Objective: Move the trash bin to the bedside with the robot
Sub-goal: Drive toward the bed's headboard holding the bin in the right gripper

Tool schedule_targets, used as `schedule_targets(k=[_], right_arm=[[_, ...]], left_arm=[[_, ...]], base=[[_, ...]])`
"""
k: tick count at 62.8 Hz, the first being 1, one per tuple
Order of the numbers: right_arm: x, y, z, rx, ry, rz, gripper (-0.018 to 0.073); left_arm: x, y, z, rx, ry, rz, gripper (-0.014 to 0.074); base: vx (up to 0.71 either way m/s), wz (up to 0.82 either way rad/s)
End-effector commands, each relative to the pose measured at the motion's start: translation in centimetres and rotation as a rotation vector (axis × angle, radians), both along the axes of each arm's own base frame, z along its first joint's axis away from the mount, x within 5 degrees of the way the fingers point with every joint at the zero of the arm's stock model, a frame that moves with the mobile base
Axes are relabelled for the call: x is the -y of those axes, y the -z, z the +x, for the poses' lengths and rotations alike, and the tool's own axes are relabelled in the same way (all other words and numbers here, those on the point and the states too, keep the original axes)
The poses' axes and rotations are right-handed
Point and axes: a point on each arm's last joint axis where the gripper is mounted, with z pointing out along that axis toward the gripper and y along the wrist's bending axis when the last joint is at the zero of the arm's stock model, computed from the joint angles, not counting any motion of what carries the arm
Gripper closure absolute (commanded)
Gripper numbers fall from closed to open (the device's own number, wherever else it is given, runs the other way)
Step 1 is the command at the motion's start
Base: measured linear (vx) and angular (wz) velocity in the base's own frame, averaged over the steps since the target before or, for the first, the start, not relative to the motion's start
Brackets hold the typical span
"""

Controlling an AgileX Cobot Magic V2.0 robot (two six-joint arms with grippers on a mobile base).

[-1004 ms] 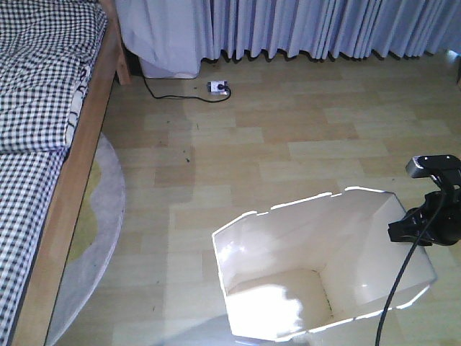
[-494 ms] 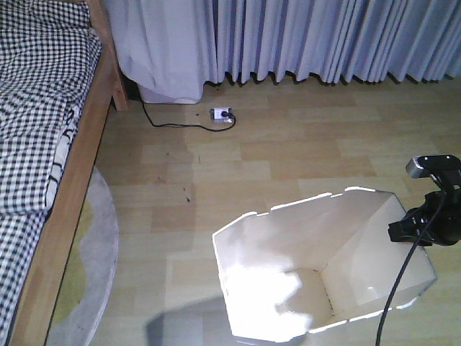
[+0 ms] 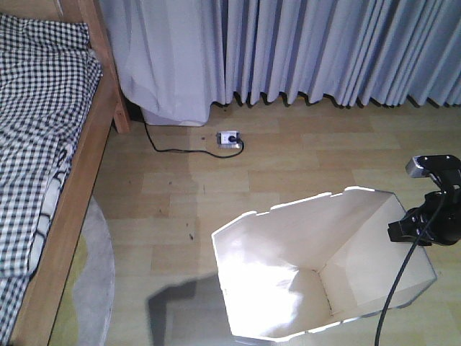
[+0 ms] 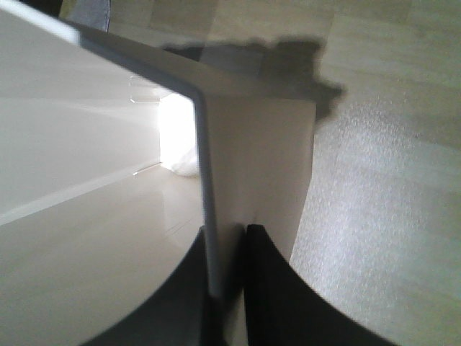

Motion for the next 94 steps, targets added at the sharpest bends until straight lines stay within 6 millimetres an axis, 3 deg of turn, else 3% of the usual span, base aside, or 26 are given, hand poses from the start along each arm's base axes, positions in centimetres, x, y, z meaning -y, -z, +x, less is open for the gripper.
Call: schedule_targets(k=[1,94], right_arm=[[-0.73,-2.34,0.46,0.046,0.056,0.123,0.0565],[-0.84,-2.36,0.38,0.039,0.049,0.133,0.0565]], left_arm=[[0.02,0.23,0.06,0.054,0.002,-0.017,0.0602],[0.02,0.23,0.06,0.054,0.002,-0.017,0.0602]], base=[[0.38,0.02],[0.33,0.01]])
